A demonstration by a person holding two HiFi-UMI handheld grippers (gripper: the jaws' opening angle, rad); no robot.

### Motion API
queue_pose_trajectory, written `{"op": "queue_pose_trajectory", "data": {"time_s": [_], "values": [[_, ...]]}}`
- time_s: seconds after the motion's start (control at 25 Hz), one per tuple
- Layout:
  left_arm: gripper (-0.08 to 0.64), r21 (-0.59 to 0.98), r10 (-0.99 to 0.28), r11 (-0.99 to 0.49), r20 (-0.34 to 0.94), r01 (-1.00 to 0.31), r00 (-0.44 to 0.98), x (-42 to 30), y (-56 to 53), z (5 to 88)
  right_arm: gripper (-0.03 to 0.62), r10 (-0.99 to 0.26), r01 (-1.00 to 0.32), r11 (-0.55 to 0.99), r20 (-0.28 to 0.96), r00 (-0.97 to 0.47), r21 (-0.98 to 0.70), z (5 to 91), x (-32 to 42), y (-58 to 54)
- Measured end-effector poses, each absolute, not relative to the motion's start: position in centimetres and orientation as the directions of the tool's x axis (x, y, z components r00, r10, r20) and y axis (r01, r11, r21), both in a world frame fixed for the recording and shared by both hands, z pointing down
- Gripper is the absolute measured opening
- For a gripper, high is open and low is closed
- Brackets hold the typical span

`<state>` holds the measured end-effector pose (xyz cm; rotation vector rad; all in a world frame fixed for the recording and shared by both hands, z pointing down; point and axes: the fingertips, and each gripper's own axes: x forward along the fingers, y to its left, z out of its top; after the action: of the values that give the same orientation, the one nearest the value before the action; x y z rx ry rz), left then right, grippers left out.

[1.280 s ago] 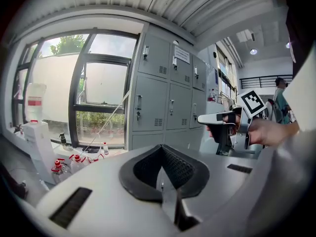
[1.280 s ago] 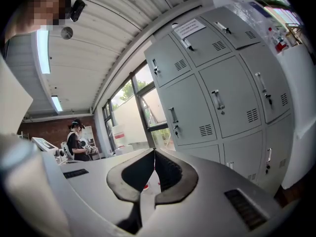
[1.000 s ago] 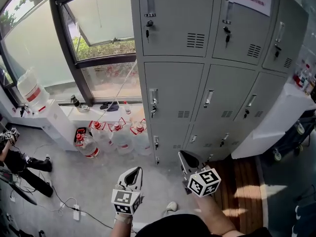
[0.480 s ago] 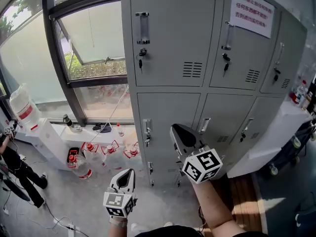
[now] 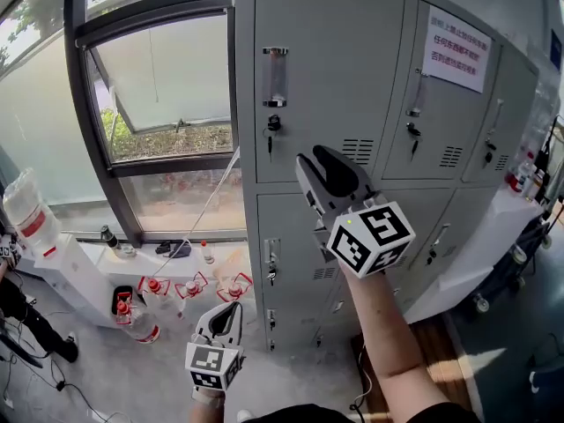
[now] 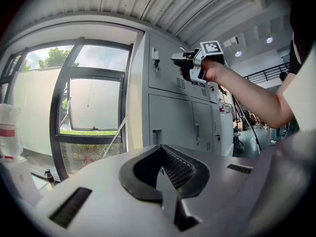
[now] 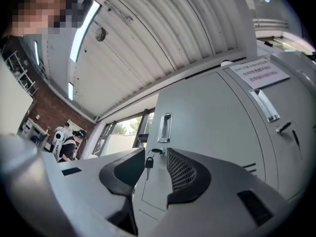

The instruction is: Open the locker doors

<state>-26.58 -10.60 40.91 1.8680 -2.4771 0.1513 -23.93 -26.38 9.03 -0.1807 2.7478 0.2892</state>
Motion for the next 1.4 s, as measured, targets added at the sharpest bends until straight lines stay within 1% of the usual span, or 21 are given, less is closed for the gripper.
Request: {"op": "queue_pose_trajectory", "data": {"time_s": [0.12,0.36,0.6,0.8,0.96,1.12,1.28,1.4], "values": [[0.017,-0.061,-0.964,0.248,0.088,-0.967,-0.252,-28.2,-10.6,40.7,0.176,-0.097,-0.186,0.958,-0.362,-0.927,0.218,6.7,-26.3,-26.4],[0.017,-0.068,-0.972,0.208,0.094,-0.976,-0.214,-30.5,-10.7,40.5,0.21,-0.12,-0.208,0.949,-0.339,-0.933,0.236,3.6,-29.8,-26.8],[0.017,-0.057,-0.977,0.187,0.097,-0.981,-0.192,-32.1,-11.0,40.8,0.215,-0.138,-0.218,0.947,-0.313,-0.94,0.237,1.8,-32.5,-27.3],[0.017,-0.044,-0.979,0.178,0.091,-0.983,-0.182,-32.9,-11.0,41.1,0.206,-0.185,-0.26,0.94,-0.309,-0.933,0.222,1.5,-32.9,-27.8],[0.017,-0.034,-0.98,0.172,0.092,-0.985,-0.174,-33.4,-11.0,41.3,0.207,-0.174,-0.249,0.938,-0.295,-0.94,0.24,1.7,-33.2,-27.2],[0.018,-0.023,-0.983,0.158,0.094,-0.987,-0.159,-33.5,-10.9,41.7,0.209,-0.189,-0.257,0.933,-0.263,-0.946,0.253,1.8,-34.1,-26.9],[0.018,-0.012,-0.983,0.157,0.092,-0.987,-0.158,-33.8,-10.2,42.0,0.209,-0.192,-0.248,0.938,-0.232,-0.954,0.242,1.6,-35.4,-26.5],[0.017,-0.001,-0.983,0.16,0.093,-0.987,-0.159,-34.1,-9.3,42.4,0.21,-0.204,-0.256,0.942,-0.239,-0.949,0.216,1.4,-35.9,-26.4]]}}
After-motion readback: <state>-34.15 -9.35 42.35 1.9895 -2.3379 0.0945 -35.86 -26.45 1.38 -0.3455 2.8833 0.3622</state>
